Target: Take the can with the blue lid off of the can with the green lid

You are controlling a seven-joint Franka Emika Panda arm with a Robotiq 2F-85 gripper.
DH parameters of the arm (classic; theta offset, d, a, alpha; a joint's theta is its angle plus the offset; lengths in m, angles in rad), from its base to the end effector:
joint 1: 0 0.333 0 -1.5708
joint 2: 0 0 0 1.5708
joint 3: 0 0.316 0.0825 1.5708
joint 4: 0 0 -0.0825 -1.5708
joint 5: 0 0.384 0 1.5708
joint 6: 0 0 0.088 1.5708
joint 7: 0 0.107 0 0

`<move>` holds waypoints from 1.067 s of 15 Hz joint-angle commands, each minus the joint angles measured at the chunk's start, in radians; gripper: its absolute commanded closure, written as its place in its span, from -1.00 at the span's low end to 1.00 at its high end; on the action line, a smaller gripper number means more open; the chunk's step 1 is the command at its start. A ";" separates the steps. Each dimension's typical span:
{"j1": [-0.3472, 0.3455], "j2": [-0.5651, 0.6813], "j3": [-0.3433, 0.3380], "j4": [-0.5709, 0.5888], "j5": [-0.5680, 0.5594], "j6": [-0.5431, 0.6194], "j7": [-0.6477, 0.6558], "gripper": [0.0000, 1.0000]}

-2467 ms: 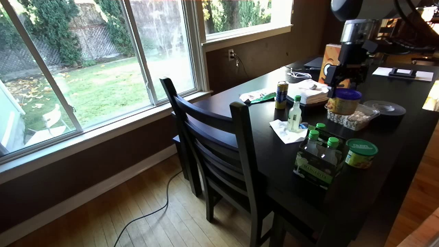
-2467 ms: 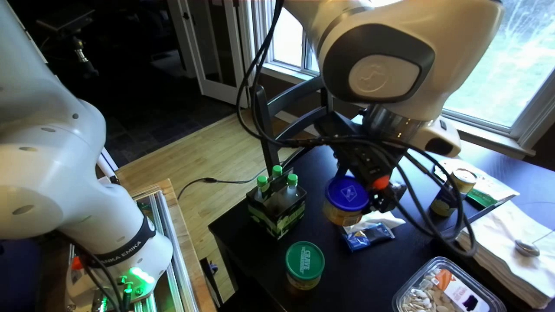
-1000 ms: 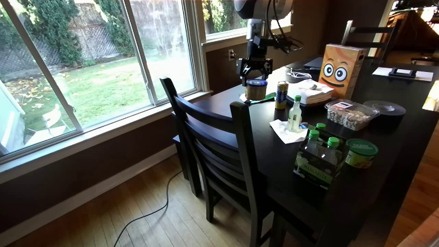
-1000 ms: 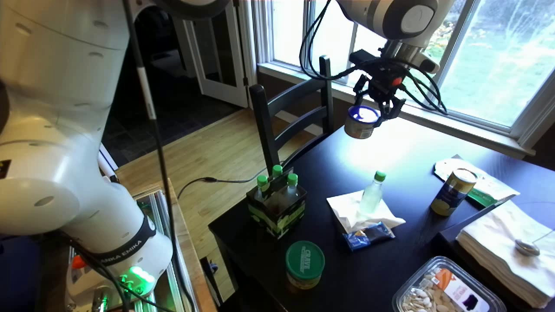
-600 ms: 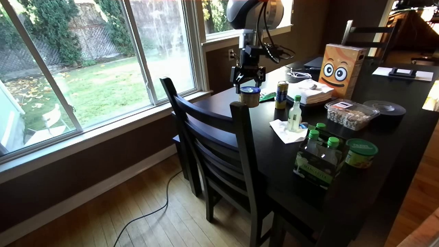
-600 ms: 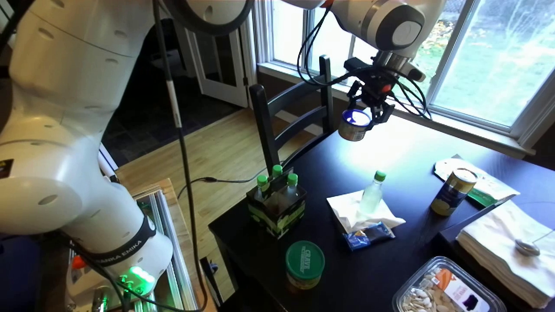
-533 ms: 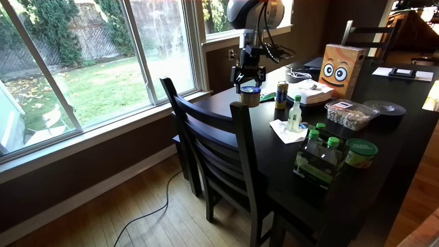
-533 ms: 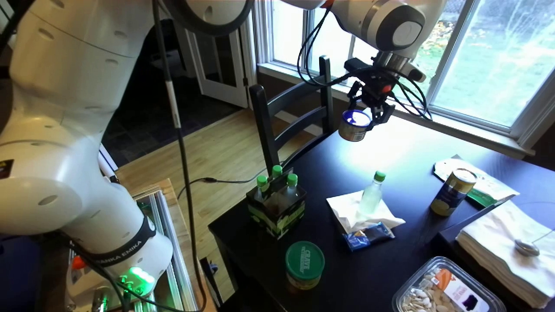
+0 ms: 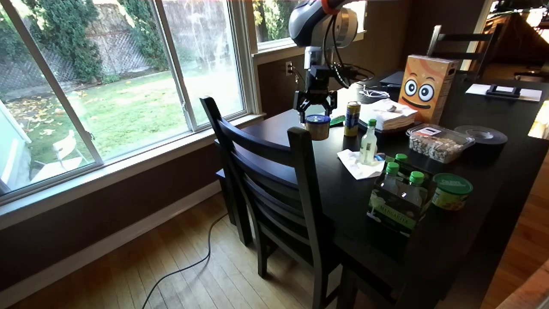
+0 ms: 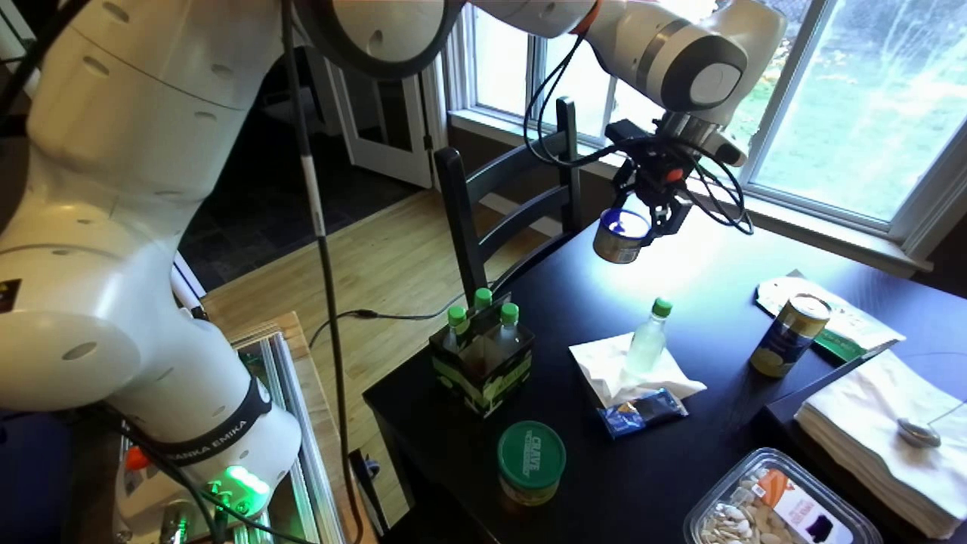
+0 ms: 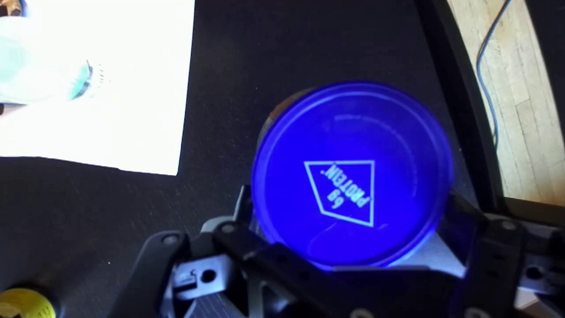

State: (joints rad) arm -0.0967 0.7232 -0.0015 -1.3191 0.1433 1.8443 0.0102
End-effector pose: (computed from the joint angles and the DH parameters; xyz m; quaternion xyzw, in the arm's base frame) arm 0.7138 -0.0587 0.2929 -0.9897 0.0797 0.0956 0.0704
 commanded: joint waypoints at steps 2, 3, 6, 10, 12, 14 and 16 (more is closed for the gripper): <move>0.006 0.115 -0.015 0.093 0.027 0.026 0.121 -0.42; 0.010 0.135 -0.017 0.104 0.022 0.042 0.141 -0.42; 0.023 0.181 -0.017 0.124 0.017 0.100 0.186 -0.42; 0.046 0.233 -0.026 0.156 0.004 0.164 0.245 -0.42; 0.052 0.253 -0.030 0.167 0.004 0.198 0.266 -0.42; 0.055 0.271 -0.033 0.175 0.005 0.224 0.286 -0.42; 0.061 0.285 -0.038 0.184 -0.004 0.235 0.296 -0.42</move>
State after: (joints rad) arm -0.0552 0.9672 -0.0178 -1.1936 0.1446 2.0693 0.2681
